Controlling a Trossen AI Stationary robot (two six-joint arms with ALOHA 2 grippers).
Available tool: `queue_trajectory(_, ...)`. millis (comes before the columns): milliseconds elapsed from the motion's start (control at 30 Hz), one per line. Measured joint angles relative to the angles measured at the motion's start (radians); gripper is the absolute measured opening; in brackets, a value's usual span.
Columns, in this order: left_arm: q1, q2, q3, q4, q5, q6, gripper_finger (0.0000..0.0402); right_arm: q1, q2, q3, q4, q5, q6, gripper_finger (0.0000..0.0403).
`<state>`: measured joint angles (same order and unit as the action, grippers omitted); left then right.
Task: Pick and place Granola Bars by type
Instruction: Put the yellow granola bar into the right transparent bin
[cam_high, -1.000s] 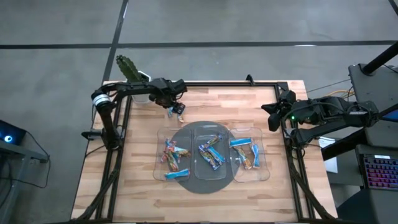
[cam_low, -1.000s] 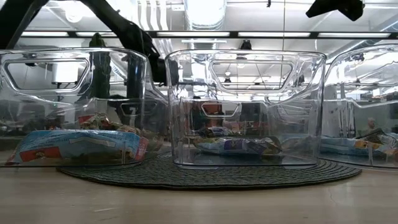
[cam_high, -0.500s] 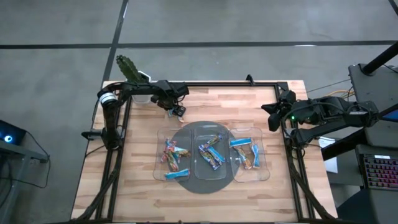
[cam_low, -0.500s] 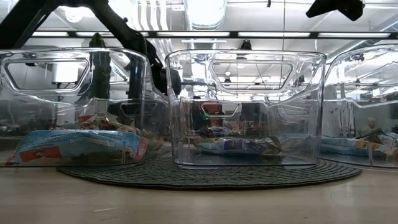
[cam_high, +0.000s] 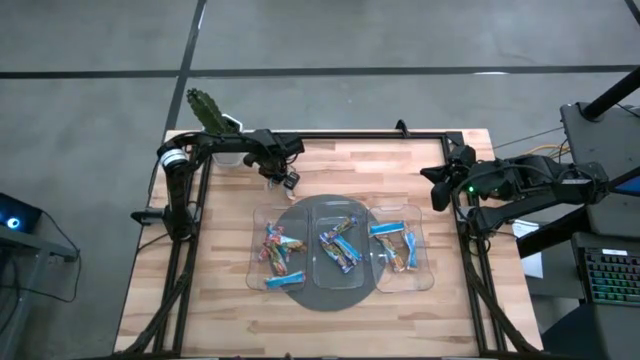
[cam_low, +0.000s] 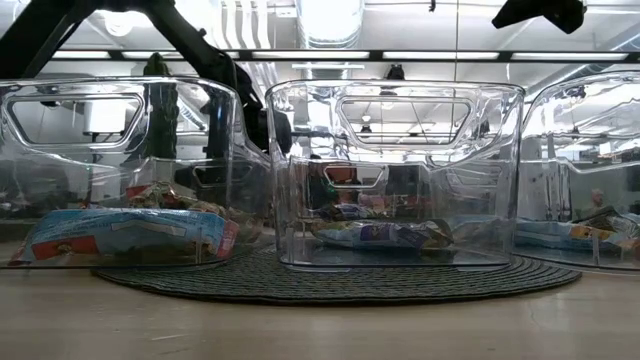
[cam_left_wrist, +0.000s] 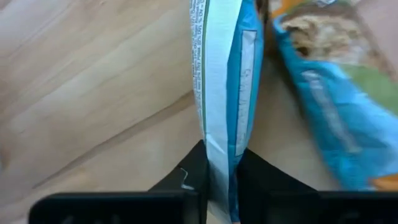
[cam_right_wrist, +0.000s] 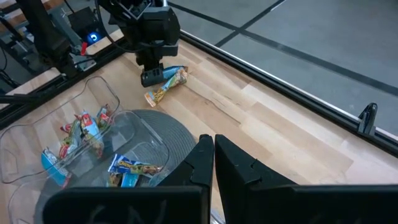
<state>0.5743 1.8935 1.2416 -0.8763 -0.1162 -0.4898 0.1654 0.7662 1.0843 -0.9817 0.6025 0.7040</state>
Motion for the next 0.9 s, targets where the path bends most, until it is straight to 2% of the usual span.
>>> queue_trajectory(267, 0.004, -0.041, 0.112, -0.137, -0.006, 0.070, 0.0035, 0.000, 0.000, 0.000, 0.000, 0.000, -0.004, 0.0008)
queue_trajectory(500, -0.002, -0.106, 0.337, -0.185, 0.052, 0.139, 0.0036, 0.000, 0.001, 0.000, 0.015, 0.001, -0.009, 0.0008)
queue_trajectory(633, -0.009, -0.141, 0.470, -0.149, 0.149, 0.178, 0.0036, -0.001, 0.002, 0.000, 0.072, 0.001, -0.037, 0.0008)
queue_trajectory(733, -0.019, -0.173, 0.558, -0.063, 0.263, 0.212, 0.0036, -0.001, 0.002, 0.000, 0.123, 0.002, -0.084, 0.0008)
queue_trajectory(900, -0.067, -0.222, 0.617, 0.162, 0.466, 0.293, 0.0037, -0.001, 0.002, 0.000, 0.171, 0.003, -0.107, 0.0009)
